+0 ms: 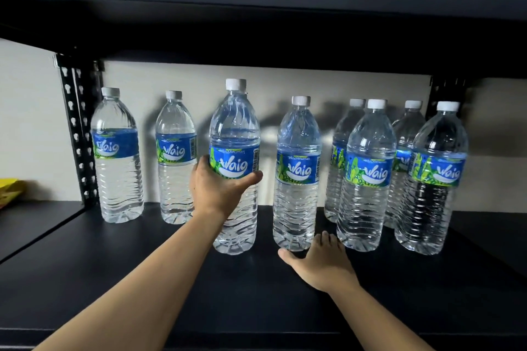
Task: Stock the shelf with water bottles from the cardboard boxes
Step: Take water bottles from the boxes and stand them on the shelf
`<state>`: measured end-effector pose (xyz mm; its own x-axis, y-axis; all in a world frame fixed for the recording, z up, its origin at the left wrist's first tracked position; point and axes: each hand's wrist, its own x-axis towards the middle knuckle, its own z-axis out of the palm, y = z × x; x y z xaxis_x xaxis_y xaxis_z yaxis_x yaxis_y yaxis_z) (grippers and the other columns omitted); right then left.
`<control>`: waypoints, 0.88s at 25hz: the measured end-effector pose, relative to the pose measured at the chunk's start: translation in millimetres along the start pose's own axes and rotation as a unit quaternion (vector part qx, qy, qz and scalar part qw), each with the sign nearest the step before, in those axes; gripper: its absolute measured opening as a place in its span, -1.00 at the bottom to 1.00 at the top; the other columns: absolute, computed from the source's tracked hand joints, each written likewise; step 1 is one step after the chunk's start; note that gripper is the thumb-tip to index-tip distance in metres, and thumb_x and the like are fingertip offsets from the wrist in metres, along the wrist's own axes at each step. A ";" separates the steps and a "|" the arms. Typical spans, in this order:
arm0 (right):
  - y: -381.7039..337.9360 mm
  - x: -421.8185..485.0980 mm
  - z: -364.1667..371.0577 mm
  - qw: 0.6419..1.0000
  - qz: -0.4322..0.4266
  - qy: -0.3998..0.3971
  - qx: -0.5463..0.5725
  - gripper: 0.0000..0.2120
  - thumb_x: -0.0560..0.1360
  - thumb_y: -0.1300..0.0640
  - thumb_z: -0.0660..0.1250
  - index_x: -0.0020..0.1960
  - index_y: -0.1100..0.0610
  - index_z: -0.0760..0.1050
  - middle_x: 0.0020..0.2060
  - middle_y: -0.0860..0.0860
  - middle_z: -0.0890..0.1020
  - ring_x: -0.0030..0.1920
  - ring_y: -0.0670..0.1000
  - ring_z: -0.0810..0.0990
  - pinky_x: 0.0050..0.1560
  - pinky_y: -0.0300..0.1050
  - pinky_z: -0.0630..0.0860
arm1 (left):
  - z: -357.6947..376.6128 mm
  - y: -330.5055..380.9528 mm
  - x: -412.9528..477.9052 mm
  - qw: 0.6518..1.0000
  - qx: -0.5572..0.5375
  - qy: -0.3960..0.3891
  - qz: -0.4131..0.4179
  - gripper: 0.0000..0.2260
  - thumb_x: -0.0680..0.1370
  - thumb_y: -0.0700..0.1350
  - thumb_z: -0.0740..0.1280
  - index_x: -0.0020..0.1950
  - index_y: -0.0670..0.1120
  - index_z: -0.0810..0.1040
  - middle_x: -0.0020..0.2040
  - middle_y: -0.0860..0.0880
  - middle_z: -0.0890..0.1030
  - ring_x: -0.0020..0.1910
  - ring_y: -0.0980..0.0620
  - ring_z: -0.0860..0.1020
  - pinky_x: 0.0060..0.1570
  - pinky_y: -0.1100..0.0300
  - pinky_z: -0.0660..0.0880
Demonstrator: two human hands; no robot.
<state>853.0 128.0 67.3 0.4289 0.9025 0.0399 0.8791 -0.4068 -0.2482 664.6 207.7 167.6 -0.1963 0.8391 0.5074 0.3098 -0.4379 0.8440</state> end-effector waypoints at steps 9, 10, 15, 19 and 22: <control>2.0 5.2 -0.5 1.000 -0.009 -0.003 -0.005 0.12 0.39 -0.56 0.03 0.58 0.30 -0.05 0.58 0.20 -0.03 0.58 0.15 -0.09 0.55 0.05 -0.10 | -2.2 -36.6 -6.7 0.994 -0.044 -0.099 0.010 -0.20 0.10 0.20 0.66 0.24 -0.01 0.47 0.09 0.07 0.64 0.07 0.09 0.61 0.11 0.19 0.49; 2.2 5.8 0.3 1.000 -0.009 0.002 -0.005 0.13 0.38 -0.56 0.04 0.58 0.29 -0.03 0.58 0.20 -0.02 0.58 0.15 -0.07 0.55 0.04 -0.09 | -3.0 -44.9 -12.0 0.993 -0.027 -0.119 -0.003 -0.13 0.11 0.16 0.68 0.30 -0.04 0.41 0.15 0.05 0.59 0.14 0.07 0.56 0.18 0.17 0.46; 3.6 7.5 1.0 1.000 -0.014 0.019 0.000 0.14 0.35 -0.58 0.05 0.58 0.28 0.02 0.58 0.18 0.03 0.57 0.14 -0.02 0.55 0.03 -0.04 | -9.7 -88.4 -45.1 0.979 0.012 -0.181 -0.096 -0.15 0.06 0.08 0.71 0.16 0.01 0.27 0.12 0.02 0.59 0.11 0.05 0.60 0.18 0.10 0.50; 3.8 11.0 2.2 0.999 -0.020 0.030 0.030 0.12 0.30 -0.59 0.12 0.56 0.19 0.11 0.55 0.13 0.16 0.55 0.13 0.07 0.53 0.03 0.05 | -11.3 -92.3 -46.9 0.977 0.029 -0.180 -0.108 -0.19 -0.01 0.24 0.66 0.06 0.08 0.29 0.07 0.03 0.64 0.03 0.09 0.64 0.14 0.02 0.56; 4.8 10.0 1.8 0.997 -0.019 0.040 0.063 0.05 0.27 -0.57 0.20 0.51 0.11 0.20 0.50 0.08 0.26 0.53 0.13 0.14 0.50 0.05 0.12 | -10.5 -89.9 -48.6 0.980 0.053 -0.170 -0.094 -0.18 0.01 0.25 0.65 0.10 0.04 0.33 0.09 0.04 0.61 0.08 0.07 0.61 0.16 0.06 0.54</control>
<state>861.1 135.3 64.8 0.4154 0.9007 0.1274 0.8640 -0.3468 -0.3651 636.5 202.9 68.9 0.0554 0.9688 0.2417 0.3965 -0.2435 0.8851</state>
